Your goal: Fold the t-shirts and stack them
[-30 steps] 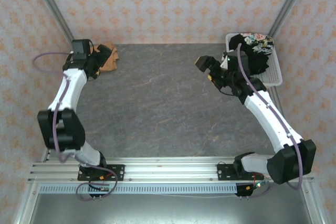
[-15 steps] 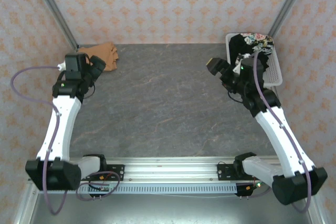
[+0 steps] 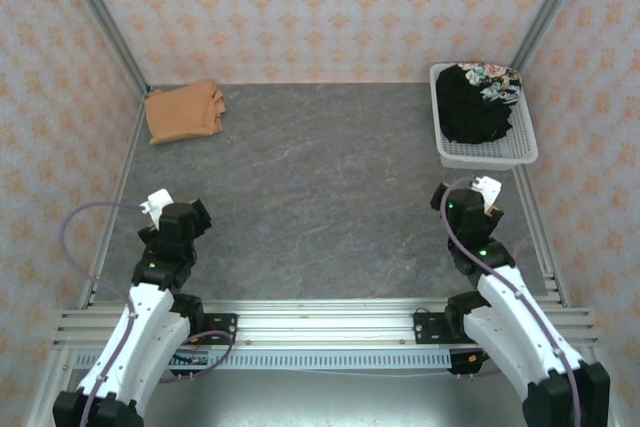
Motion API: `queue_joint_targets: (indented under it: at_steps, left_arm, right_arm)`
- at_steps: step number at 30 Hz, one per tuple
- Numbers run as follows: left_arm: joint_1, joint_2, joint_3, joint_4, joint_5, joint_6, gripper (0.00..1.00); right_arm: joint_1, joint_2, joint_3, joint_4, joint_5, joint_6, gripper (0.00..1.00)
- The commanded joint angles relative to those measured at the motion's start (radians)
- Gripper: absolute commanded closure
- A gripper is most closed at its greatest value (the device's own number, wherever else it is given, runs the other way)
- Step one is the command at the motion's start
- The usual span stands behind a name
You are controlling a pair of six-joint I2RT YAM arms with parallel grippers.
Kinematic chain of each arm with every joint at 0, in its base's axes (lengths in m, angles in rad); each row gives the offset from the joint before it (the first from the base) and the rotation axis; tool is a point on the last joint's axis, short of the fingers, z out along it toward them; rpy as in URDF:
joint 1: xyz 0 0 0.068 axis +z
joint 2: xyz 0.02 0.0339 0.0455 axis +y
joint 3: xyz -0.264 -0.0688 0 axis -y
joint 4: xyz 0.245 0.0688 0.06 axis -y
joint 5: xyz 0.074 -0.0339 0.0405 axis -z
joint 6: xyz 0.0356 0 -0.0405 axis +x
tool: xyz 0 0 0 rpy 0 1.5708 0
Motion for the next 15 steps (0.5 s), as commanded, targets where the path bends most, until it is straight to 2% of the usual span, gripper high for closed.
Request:
queue_joint_targets:
  at_steps: [1,6,9,12,15]
  left_arm:
    - [-0.002,0.109,-0.005,0.378,-0.007,0.126,0.0]
    - [0.014,0.403,0.003,0.583,0.074,0.159,0.0]
    - [0.044,0.515,0.03,0.682,0.096,0.148,0.0]
    - [0.089,0.628,0.058,0.807,0.153,0.141,0.0]
    - [0.12,0.716,0.111,0.854,0.202,0.194,0.0]
  right_arm:
    - [-0.019,0.051,-0.073,0.278,0.075,-0.147,0.01]
    - [-0.086,0.19,-0.099,0.408,-0.027,-0.141,0.01]
    - [-0.136,0.274,-0.114,0.579,-0.117,-0.161,0.01]
    - [-0.197,0.382,-0.088,0.674,-0.203,-0.162,0.01]
    - [-0.232,0.49,-0.07,0.806,-0.257,-0.167,0.01]
